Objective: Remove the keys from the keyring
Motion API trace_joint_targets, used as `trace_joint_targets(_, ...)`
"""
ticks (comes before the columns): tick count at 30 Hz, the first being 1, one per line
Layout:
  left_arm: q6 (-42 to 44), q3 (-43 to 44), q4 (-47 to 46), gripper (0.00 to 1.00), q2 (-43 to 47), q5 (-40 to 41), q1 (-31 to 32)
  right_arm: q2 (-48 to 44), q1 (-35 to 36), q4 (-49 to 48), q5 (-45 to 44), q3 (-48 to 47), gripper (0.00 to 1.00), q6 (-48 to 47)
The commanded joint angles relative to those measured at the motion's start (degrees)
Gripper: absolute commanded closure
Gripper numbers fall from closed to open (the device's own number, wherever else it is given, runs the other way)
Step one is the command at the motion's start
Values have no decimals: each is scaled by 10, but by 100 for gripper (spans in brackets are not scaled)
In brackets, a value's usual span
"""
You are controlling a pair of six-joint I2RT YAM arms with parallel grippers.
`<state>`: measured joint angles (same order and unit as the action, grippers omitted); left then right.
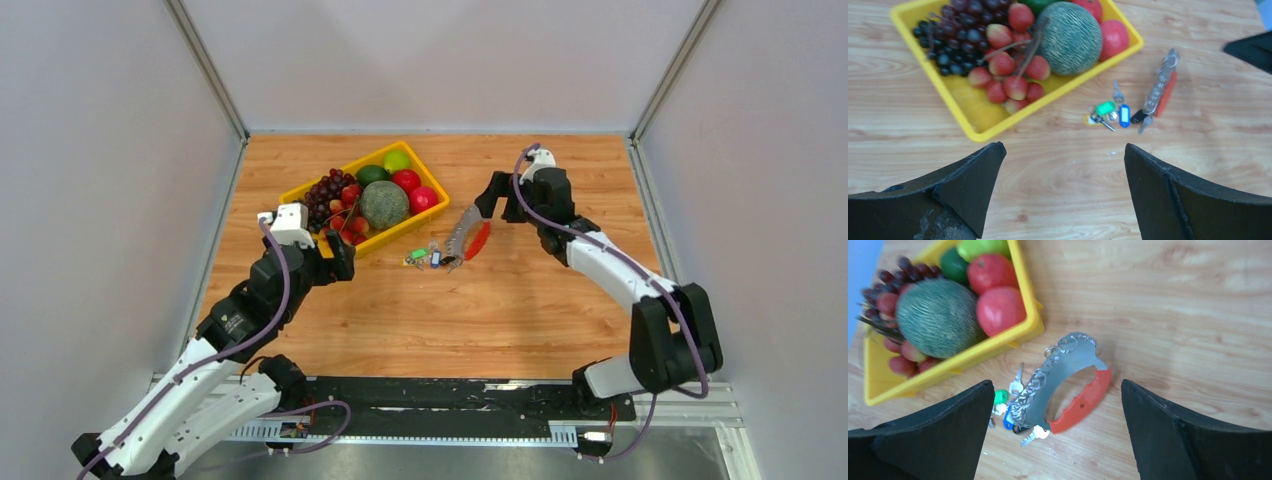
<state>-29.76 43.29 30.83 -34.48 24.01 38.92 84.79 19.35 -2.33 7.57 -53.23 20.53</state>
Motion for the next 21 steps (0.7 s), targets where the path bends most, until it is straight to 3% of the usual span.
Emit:
trace_joint_targets(1, -1, 52, 64, 0, -12, 93, 0, -104, 0, 15, -34, 2, 0, 3)
trace_joint_targets(13, 42, 73, 23, 0, 48, 143, 0, -418, 0, 63, -131, 55, 0, -35)
trace_joint_targets(21, 84, 86, -8, 0, 68, 133, 0, -514, -1, 66, -160, 66, 0, -56)
